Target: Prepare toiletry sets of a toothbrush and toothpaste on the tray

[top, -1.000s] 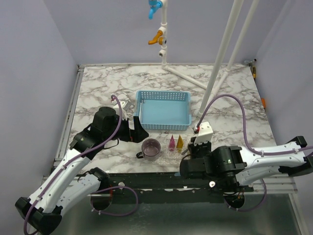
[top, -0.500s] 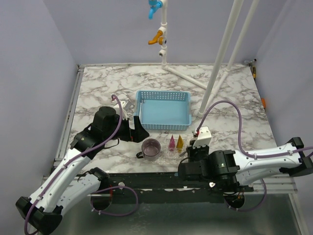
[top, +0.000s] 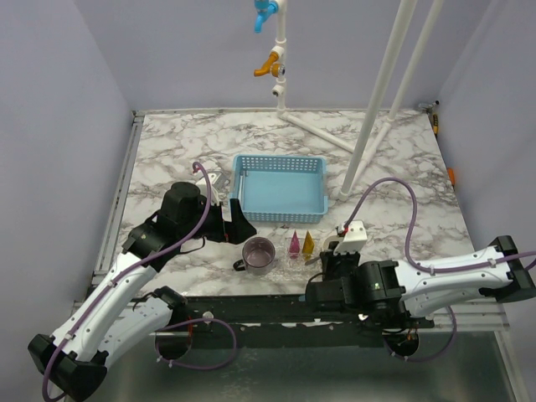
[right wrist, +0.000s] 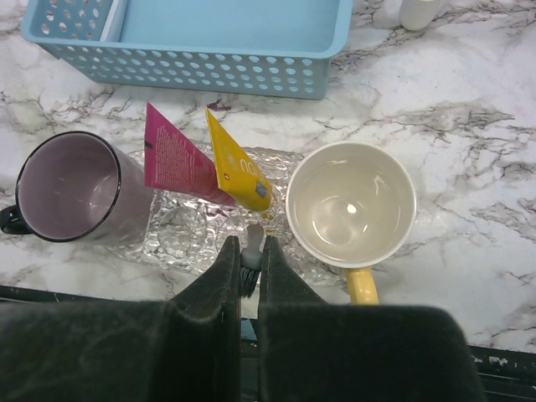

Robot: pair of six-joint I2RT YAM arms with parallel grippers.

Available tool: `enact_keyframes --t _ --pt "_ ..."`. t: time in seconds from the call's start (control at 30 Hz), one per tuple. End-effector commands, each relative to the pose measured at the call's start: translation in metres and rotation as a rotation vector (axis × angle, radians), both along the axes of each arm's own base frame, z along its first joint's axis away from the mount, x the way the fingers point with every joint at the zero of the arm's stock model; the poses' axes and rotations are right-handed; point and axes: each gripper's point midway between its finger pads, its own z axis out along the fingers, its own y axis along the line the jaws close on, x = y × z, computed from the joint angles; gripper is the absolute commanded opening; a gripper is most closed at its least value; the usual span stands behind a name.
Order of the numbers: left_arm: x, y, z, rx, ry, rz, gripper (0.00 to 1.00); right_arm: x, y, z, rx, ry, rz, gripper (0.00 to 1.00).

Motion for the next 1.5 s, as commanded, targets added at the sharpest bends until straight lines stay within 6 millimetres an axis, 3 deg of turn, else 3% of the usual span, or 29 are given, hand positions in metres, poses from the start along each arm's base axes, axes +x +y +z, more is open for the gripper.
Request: enact_keyframes --t 0.0,0.57,0.83,1.47 --pt "0.0 -0.003 0.001 -0.023 0.002 -0.014 0.99 0.01 0.001 0.007 0.093 -0.062 -0.06 0.01" --pt "0.0 -0.005 0.001 -0.025 0.006 -0.023 0.99 0.012 -0.001 -0.005 0.115 -0.076 -0.103 0.01" --pt "0.001 -0.006 0.0 -0.022 0.007 -0.026 0.99 0.011 -0.002 -0.007 0.123 -0.068 -0.108 0.18" --pt "0.0 -0.006 -0.002 -0.025 0.012 -0.026 0.99 0.011 -0.004 -0.009 0.108 -0.065 -0.118 0.23"
